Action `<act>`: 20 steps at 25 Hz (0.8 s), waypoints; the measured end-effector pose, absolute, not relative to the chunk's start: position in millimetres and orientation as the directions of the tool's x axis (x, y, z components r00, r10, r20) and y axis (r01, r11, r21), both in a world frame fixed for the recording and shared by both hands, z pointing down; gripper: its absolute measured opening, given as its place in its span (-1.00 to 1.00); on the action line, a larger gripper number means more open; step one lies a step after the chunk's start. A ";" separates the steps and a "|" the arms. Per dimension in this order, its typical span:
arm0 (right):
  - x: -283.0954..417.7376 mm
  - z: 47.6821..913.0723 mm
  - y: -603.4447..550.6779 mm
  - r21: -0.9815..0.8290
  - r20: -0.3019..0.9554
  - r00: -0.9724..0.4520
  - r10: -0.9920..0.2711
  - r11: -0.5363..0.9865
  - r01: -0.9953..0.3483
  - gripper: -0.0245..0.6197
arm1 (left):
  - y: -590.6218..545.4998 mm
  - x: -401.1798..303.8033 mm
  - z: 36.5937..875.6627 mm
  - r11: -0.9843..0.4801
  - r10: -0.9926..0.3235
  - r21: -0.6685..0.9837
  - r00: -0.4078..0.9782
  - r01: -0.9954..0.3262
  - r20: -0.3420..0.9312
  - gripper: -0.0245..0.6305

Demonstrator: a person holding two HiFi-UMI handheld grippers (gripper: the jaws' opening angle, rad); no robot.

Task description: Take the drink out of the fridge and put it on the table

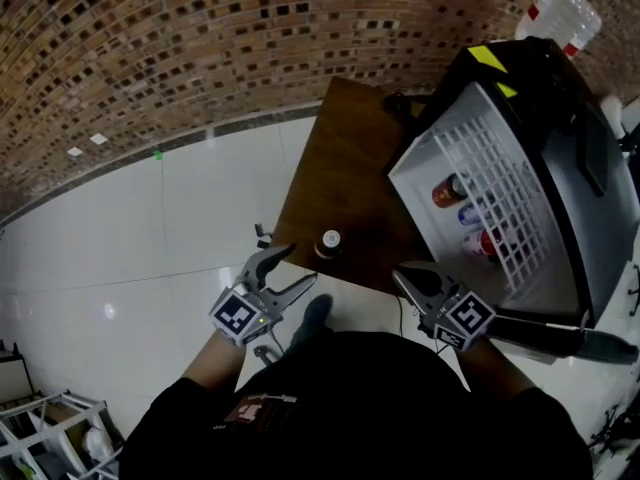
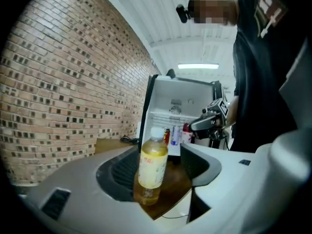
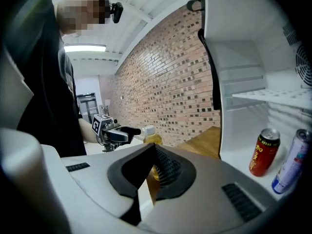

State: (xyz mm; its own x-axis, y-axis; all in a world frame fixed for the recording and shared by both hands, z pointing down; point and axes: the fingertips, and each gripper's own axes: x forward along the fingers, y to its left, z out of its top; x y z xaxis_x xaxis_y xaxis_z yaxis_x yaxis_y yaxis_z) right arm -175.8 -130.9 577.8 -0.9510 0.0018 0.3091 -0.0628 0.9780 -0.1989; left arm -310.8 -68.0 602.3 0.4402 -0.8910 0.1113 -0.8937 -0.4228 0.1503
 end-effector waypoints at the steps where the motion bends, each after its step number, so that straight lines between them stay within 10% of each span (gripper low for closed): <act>1: -171.9 567.2 -125.2 -0.205 0.288 -0.957 0.014 0.978 -0.048 -0.92 | -60.8 -304.5 588.2 -0.433 -0.888 0.158 0.450 -0.888 0.093 -0.17; 10: -74.3 464.8 -65.3 -0.132 0.117 -0.989 0.090 0.988 0.074 -0.92 | -60.2 -171.3 470.4 -0.598 -0.796 0.326 0.590 -0.732 -0.135 -0.93; 20: 128.9 417.6 -74.5 -0.102 0.059 -0.940 -0.336 0.935 -0.341 -0.92 | -85.5 16.0 441.8 -0.846 -0.499 0.189 0.865 -0.499 0.049 -0.93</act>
